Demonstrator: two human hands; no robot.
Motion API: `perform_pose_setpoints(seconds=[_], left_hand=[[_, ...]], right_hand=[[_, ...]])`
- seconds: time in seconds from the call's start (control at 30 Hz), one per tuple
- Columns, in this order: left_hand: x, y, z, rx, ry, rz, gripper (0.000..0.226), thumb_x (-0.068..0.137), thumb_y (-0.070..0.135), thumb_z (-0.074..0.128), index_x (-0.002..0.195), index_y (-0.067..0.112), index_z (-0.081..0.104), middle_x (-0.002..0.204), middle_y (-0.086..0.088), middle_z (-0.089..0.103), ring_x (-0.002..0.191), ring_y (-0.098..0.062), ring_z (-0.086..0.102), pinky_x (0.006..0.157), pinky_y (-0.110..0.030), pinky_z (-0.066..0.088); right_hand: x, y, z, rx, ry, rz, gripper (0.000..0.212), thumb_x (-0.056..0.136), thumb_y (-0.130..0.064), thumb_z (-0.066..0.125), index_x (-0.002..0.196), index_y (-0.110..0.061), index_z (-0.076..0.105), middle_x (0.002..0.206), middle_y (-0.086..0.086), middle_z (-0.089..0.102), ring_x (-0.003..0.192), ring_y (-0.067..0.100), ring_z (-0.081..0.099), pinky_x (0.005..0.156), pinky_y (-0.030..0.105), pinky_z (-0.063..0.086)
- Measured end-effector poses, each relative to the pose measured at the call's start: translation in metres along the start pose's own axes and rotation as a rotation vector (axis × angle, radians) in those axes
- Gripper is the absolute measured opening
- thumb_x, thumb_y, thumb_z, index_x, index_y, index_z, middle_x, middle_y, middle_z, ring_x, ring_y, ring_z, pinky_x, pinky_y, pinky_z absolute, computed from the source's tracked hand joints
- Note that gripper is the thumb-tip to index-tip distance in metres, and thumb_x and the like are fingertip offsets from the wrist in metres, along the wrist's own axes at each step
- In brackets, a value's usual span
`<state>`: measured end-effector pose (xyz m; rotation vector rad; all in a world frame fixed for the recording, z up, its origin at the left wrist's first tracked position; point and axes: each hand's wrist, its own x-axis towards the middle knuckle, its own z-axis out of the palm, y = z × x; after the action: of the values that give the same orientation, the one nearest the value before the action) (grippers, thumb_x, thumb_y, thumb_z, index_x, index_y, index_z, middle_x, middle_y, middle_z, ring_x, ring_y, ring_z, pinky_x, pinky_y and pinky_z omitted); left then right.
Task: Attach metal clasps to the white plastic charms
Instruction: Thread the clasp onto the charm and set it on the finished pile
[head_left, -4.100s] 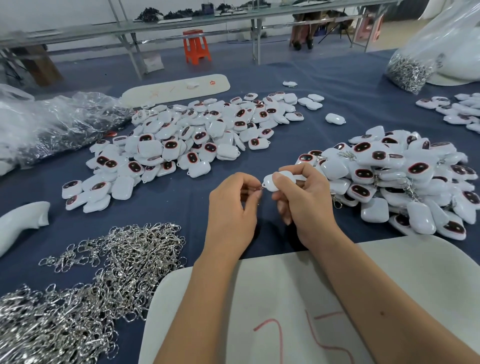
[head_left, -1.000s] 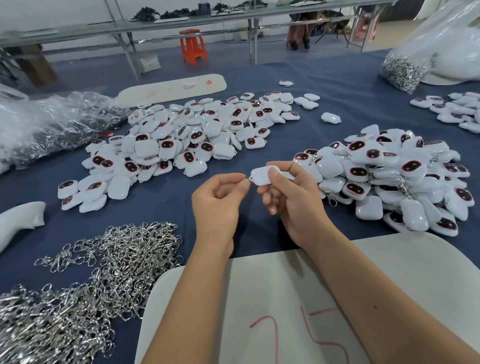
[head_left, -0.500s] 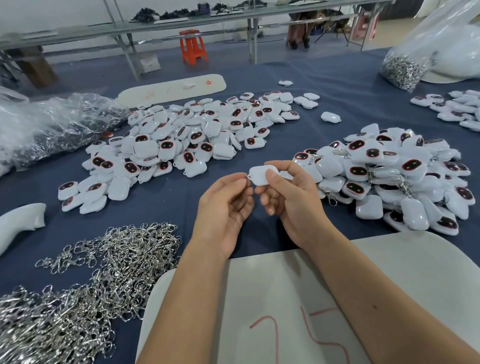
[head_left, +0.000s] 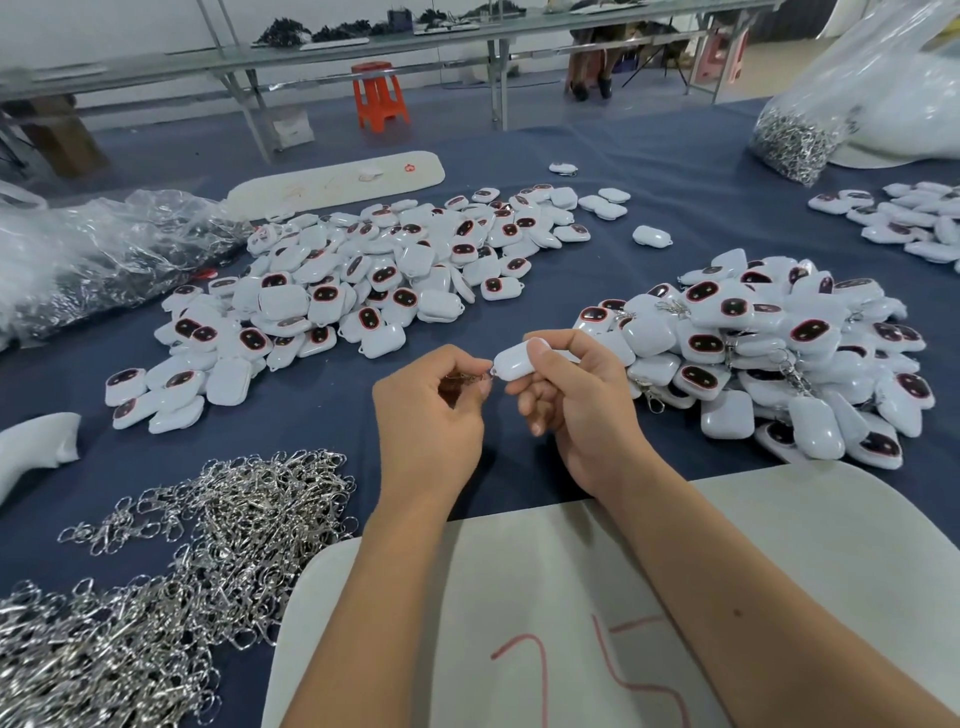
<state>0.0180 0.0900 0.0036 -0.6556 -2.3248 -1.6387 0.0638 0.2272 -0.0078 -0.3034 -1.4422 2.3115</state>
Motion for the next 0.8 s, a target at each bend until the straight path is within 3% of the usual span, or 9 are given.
perform_pose_setpoints(seconds=[0.07, 0.23, 0.37, 0.6, 0.8], left_hand=[[0.000, 0.001, 0.000, 0.076, -0.015, 0.051, 0.023, 0.083, -0.004, 0.073, 0.082, 0.019, 0.076, 0.075, 0.015, 0.072, 0.075, -0.005, 0.066, 0.069, -0.011, 0.048], [0.000, 0.002, -0.002, 0.218, -0.044, 0.127, 0.026, 0.082, -0.003, 0.071, 0.089, 0.022, 0.073, 0.076, 0.013, 0.070, 0.073, -0.005, 0.065, 0.071, -0.023, 0.052], [-0.002, 0.003, -0.002, 0.238, -0.076, 0.047, 0.035, 0.082, -0.003, 0.075, 0.100, 0.027, 0.072, 0.077, 0.020, 0.067, 0.080, 0.002, 0.065, 0.072, -0.009, 0.048], [-0.001, 0.003, -0.005, 0.129, -0.052, -0.024, 0.029, 0.077, -0.003, 0.078, 0.081, 0.024, 0.071, 0.072, 0.017, 0.070, 0.074, 0.002, 0.067, 0.066, -0.005, 0.045], [0.000, -0.005, -0.011, 0.197, -0.101, -0.108, 0.029, 0.074, -0.004, 0.076, 0.074, 0.024, 0.068, 0.064, 0.010, 0.068, 0.065, -0.007, 0.065, 0.060, -0.016, 0.050]], right_hand=[[0.000, 0.000, 0.000, -0.016, 0.008, -0.004, 0.007, 0.105, -0.014, 0.060, 0.105, -0.007, 0.063, 0.069, 0.016, 0.069, 0.046, 0.015, 0.057, 0.038, 0.022, 0.040], [-0.003, 0.000, 0.001, -0.068, -0.011, -0.043, 0.008, 0.105, -0.014, 0.061, 0.107, -0.006, 0.063, 0.068, 0.014, 0.068, 0.046, 0.015, 0.056, 0.038, 0.022, 0.040], [-0.005, 0.002, 0.003, -0.218, -0.023, -0.111, 0.007, 0.105, -0.012, 0.060, 0.109, -0.006, 0.061, 0.066, 0.008, 0.067, 0.046, 0.016, 0.055, 0.037, 0.025, 0.041], [-0.007, 0.003, 0.003, -0.322, -0.045, -0.174, 0.009, 0.104, -0.015, 0.060, 0.111, -0.010, 0.061, 0.065, 0.005, 0.067, 0.047, 0.020, 0.057, 0.038, 0.027, 0.042], [-0.010, 0.011, 0.008, -0.677, -0.072, -0.321, 0.011, 0.100, -0.015, 0.064, 0.111, -0.016, 0.060, 0.063, 0.005, 0.067, 0.047, 0.026, 0.061, 0.037, 0.036, 0.047]])
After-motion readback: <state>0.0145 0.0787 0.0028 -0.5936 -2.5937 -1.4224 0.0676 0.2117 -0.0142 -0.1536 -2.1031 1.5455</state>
